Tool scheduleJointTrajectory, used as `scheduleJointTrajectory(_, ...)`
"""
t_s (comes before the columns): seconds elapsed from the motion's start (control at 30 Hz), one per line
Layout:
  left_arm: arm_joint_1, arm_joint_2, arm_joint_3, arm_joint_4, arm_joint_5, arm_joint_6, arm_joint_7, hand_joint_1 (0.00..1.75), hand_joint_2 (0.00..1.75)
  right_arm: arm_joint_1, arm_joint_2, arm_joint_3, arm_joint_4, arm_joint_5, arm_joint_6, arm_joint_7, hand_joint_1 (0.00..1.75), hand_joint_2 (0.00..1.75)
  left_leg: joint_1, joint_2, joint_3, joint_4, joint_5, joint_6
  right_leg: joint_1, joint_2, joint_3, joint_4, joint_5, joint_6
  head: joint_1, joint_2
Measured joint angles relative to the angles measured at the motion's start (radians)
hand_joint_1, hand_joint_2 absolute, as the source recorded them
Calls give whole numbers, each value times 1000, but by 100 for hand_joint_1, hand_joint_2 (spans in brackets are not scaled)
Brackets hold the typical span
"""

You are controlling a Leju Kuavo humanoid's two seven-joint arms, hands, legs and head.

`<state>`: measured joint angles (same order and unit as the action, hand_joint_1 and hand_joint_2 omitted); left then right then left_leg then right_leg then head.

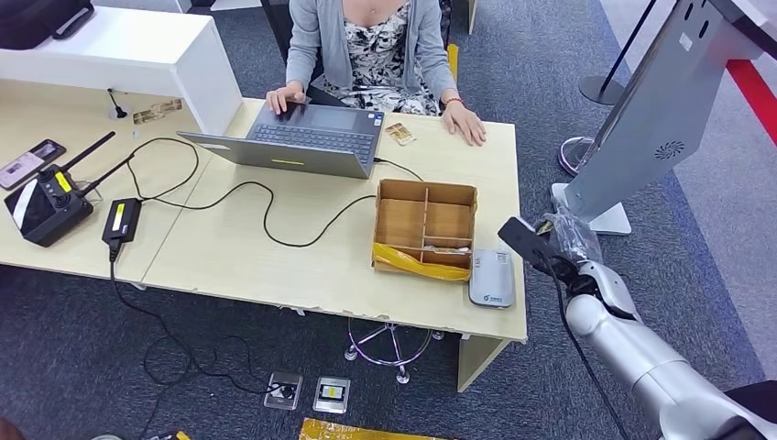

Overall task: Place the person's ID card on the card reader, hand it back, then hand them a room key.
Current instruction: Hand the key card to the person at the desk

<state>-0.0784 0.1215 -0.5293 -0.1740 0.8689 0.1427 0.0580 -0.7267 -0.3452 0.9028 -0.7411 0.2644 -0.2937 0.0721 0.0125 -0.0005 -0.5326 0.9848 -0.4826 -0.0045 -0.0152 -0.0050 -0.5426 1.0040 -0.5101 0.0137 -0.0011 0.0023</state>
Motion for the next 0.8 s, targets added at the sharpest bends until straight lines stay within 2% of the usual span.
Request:
scheduleJointTrajectory(0.2,-1,1,-18,0,4,-11,-9,0,0,-91,35,15,-19,34,25,4,175,175,0,0,0,0,0,0,0,0,0,0,0,0,0,0)
scheduleJointTrajectory(0.43,-4,1,-41,0,12,-16,-12,0,0,-171,113,43,-17,49,46,-16,175,175,0,0,-1,0,1,-1,0,0,-1,1,0,0,0,0)
scheduleJointTrajectory(0.63,-6,1,-59,0,29,-12,-13,0,0,-235,224,78,41,37,56,-65,175,175,0,0,-1,0,1,-1,0,0,-1,1,0,0,0,0)
scheduleJointTrajectory(0.8,-8,1,-69,0,35,-4,-13,0,0,-249,312,96,100,22,58,-89,175,175,1,0,-1,0,2,-2,1,-1,-1,1,0,0,0,0)
